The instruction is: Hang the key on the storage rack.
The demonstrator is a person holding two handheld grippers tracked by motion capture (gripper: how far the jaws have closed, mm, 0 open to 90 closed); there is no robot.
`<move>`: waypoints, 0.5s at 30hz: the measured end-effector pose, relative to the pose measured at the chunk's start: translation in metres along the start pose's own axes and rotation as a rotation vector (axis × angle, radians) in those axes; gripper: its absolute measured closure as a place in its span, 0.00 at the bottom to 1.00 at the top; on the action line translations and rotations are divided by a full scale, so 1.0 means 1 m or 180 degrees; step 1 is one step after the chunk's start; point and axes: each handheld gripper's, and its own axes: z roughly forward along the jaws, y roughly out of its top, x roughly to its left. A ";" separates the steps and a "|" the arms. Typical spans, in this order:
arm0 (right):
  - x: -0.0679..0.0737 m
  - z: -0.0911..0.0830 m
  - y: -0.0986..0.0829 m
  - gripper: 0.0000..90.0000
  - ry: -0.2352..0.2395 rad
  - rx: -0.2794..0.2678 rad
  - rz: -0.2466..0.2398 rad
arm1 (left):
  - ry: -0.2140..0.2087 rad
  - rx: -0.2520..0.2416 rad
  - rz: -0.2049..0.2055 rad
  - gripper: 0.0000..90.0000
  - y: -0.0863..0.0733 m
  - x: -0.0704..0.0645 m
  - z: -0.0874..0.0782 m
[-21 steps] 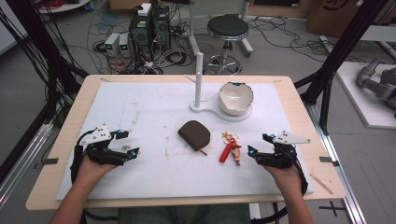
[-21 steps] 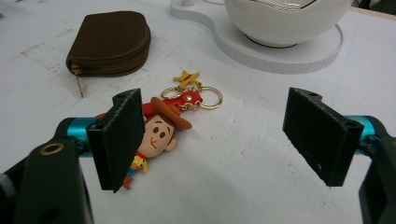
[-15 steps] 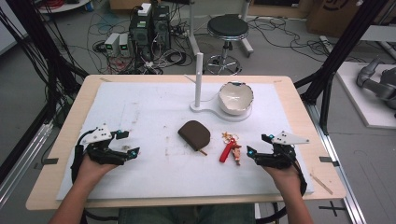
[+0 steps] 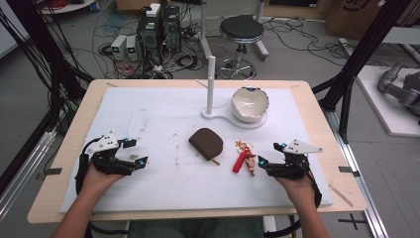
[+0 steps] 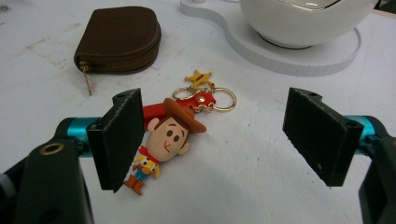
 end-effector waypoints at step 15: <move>0.015 0.036 -0.001 0.23 0.0109 0.0412 -0.0283 | -0.0031 0.0066 0.0026 0.19 -0.001 -0.001 0.002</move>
